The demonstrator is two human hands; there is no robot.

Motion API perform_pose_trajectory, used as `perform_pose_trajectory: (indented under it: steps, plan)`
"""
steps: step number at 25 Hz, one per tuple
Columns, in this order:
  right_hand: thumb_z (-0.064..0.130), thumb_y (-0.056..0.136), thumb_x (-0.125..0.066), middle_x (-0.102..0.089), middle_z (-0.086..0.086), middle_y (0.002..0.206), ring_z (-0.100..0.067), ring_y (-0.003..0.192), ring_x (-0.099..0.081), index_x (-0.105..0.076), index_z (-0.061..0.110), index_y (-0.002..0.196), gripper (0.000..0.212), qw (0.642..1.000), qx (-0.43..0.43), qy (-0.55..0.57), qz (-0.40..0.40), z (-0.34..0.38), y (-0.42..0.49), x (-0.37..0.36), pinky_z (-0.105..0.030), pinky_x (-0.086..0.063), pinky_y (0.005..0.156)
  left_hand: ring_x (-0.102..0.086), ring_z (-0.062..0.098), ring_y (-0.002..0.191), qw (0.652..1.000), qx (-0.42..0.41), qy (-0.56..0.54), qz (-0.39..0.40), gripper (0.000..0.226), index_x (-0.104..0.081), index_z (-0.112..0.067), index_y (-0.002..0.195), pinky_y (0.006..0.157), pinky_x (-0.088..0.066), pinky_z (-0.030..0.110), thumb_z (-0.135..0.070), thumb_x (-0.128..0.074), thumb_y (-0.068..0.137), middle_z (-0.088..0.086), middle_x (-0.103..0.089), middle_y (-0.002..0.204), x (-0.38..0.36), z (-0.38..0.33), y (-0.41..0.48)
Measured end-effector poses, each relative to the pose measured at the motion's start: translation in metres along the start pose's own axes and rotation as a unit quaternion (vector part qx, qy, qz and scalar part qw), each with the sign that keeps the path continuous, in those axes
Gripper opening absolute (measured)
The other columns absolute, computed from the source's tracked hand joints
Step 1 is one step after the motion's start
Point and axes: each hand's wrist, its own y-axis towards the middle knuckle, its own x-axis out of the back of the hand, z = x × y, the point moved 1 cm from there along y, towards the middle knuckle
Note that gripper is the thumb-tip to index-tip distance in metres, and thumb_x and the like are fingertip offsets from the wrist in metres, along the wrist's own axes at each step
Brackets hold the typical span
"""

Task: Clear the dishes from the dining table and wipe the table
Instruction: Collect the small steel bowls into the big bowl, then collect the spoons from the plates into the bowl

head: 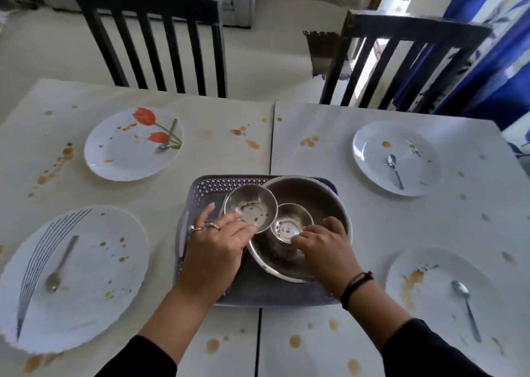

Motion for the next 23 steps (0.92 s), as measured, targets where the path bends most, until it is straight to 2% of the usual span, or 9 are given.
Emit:
perform_pose_trajectory:
  steps: [3, 7, 9, 12, 15, 17, 20, 23]
  plan:
    - [0.019, 0.09, -0.047, -0.069, 0.01, 0.093, -0.014, 0.102, -0.062, -0.066, 0.029, 0.1, 0.023, 0.999, 0.004, -0.011, 0.033, 0.0, 0.005, -0.012, -0.044, -0.006, 0.108, -0.069, 0.016, 0.093, 1.0, -0.014, 0.003, 0.017, 0.026, -0.076, -0.017, 0.091, 0.104, -0.036, 0.046, -0.008, -0.052, 0.083, -0.003, -0.074, 0.087, -0.015, -0.012, 0.007]
    - [0.022, 0.095, -0.044, -0.067, 0.007, 0.113, -0.014, 0.122, -0.053, -0.057, 0.028, 0.121, 0.029, 0.999, 0.021, 0.005, 0.046, -0.01, 0.007, -0.019, -0.056, 0.013, 0.112, -0.07, 0.016, 0.084, 0.995, -0.04, 0.003, 0.086, 0.025, -0.075, -0.019, 0.091, 0.108, -0.034, 0.05, -0.003, -0.063, 0.075, -0.001, -0.074, 0.083, -0.037, -0.025, 0.019]
    - [0.024, 0.093, -0.051, -0.067, 0.007, 0.118, -0.013, 0.125, -0.052, -0.06, 0.027, 0.122, 0.031, 0.999, 0.026, 0.018, 0.009, -0.02, 0.003, -0.015, -0.053, 0.007, 0.115, -0.069, 0.017, 0.073, 0.989, -0.05, 0.011, 0.138, 0.026, -0.075, -0.02, 0.088, 0.111, -0.03, 0.05, -0.002, -0.059, 0.077, 0.0, -0.072, 0.075, -0.049, -0.034, 0.028]
    - [0.019, 0.08, -0.069, -0.072, 0.007, 0.105, -0.013, 0.11, -0.063, -0.072, 0.025, 0.102, 0.023, 0.99, -0.005, 0.045, -0.132, -0.048, -0.011, -0.007, -0.046, -0.019, 0.111, -0.061, 0.017, 0.054, 0.968, -0.053, 0.075, 0.234, 0.028, -0.074, -0.023, 0.081, 0.115, -0.018, 0.047, -0.001, -0.057, 0.075, -0.001, -0.065, 0.062, -0.062, -0.048, 0.037]
    - [0.012, 0.081, -0.069, -0.073, 0.002, 0.105, -0.018, 0.104, -0.066, -0.072, 0.02, 0.102, 0.023, 0.977, -0.039, 0.071, -0.197, -0.082, -0.018, -0.011, -0.047, -0.036, 0.105, -0.058, 0.018, 0.059, 0.938, -0.051, 0.111, 0.324, 0.036, -0.071, -0.023, 0.089, 0.114, 0.008, 0.041, -0.001, -0.045, 0.08, 0.0, -0.063, 0.066, -0.076, -0.06, 0.039]
    - [0.01, 0.082, -0.067, -0.072, -0.001, 0.108, -0.02, 0.105, -0.066, -0.072, 0.018, 0.104, 0.024, 0.975, -0.075, 0.066, -0.2, -0.107, -0.015, -0.017, -0.047, -0.039, 0.102, -0.061, 0.018, 0.07, 0.924, -0.041, 0.104, 0.366, 0.039, -0.069, -0.025, 0.101, 0.113, 0.013, 0.04, -0.004, -0.039, 0.086, 0.0, -0.065, 0.076, -0.086, -0.063, 0.036]
    - [0.007, 0.084, -0.064, -0.068, -0.007, 0.117, -0.027, 0.108, -0.063, -0.07, 0.015, 0.109, 0.027, 0.972, -0.141, 0.075, -0.175, -0.154, 0.0, -0.032, -0.046, -0.038, 0.101, -0.064, 0.015, 0.092, 0.928, 0.001, 0.052, 0.369, 0.027, -0.065, -0.028, 0.114, 0.117, -0.002, 0.042, -0.029, -0.046, 0.095, -0.004, -0.07, 0.099, -0.093, -0.062, 0.029]
    - [0.014, 0.09, -0.057, -0.053, -0.012, 0.137, -0.029, 0.126, -0.05, -0.06, 0.013, 0.124, 0.034, 0.967, -0.225, 0.068, -0.096, -0.209, 0.024, -0.049, -0.045, -0.029, 0.108, -0.065, 0.011, 0.099, 0.969, 0.029, -0.042, 0.243, 0.023, -0.069, -0.027, 0.105, 0.11, -0.028, 0.043, -0.037, -0.057, 0.088, -0.01, -0.071, 0.103, -0.089, -0.066, 0.022]
